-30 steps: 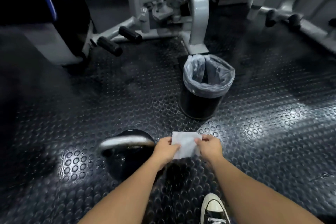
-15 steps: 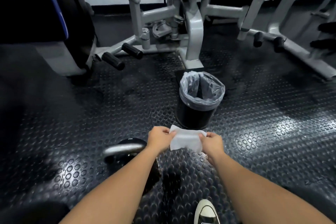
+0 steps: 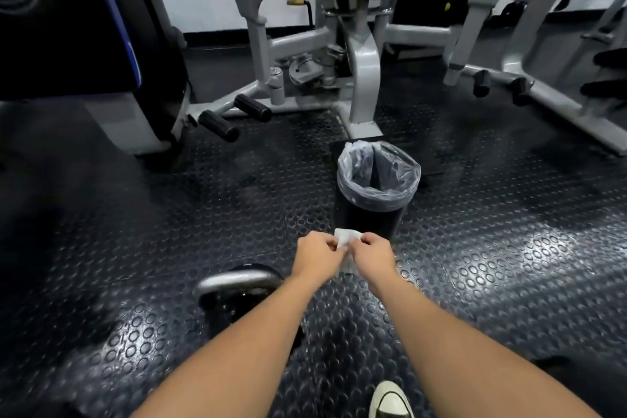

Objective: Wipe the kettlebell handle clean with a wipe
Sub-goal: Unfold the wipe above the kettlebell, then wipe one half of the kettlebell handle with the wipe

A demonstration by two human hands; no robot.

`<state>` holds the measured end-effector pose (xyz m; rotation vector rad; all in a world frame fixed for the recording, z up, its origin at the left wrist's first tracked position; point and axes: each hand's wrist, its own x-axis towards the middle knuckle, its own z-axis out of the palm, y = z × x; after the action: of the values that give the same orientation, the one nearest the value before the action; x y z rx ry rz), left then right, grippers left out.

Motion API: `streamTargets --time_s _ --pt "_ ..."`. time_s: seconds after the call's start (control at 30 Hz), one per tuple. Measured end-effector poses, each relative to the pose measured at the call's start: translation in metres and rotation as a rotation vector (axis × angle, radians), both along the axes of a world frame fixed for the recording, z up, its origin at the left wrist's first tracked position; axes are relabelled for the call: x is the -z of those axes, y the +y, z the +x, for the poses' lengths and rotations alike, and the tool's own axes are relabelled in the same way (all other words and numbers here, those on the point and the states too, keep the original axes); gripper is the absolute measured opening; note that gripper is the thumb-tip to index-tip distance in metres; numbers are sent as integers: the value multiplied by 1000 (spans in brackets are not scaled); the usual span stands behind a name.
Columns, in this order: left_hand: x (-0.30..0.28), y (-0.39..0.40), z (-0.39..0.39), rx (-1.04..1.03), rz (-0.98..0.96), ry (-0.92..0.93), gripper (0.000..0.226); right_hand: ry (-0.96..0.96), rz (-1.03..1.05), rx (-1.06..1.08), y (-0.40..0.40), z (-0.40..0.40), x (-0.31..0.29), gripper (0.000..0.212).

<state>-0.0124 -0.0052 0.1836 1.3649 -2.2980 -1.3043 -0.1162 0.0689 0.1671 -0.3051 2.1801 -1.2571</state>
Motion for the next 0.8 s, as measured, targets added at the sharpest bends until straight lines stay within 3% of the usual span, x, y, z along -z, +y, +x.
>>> streamTargets --time_s 0.17,0.3,0.37,0.57,0.8 --pt "-9 3 1 69 98 -8 46 -240 -159 32 -9 4 0 10" --pt "-18 -8 11 237 139 -56 33 -480 -330 76 -15 14 0 28" --pt "-21 -19 19 301 96 -94 36 -515 -374 79 -18 23 2 25" --pt "-29 -56 67 294 9 -179 31 -434 -302 -7 -30 47 22 11" --pt "-23 -111 165 -112 -43 -71 17 -219 -257 -120 -38 65 40 9"
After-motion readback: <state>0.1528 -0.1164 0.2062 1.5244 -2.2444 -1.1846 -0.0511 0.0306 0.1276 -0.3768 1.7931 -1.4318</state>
